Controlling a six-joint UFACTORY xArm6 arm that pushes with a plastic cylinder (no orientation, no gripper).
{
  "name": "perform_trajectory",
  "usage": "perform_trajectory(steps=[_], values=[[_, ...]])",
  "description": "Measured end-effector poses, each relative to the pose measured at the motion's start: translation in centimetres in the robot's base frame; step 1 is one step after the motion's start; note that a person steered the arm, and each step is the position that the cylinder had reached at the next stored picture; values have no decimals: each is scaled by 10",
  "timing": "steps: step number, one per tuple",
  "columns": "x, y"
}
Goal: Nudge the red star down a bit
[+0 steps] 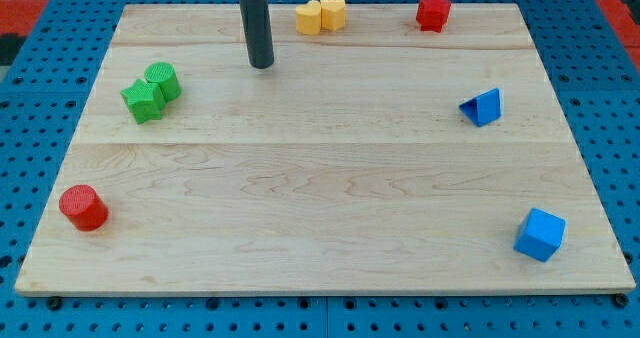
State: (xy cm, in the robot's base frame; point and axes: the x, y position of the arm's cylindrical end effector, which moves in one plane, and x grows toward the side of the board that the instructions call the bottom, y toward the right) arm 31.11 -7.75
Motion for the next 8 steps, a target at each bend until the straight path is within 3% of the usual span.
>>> perform_trajectory(steps=[2, 4, 5, 6, 7, 8], values=[[21, 120], [21, 135], [12, 230], [-19, 326], [-99, 363], [-119, 366]])
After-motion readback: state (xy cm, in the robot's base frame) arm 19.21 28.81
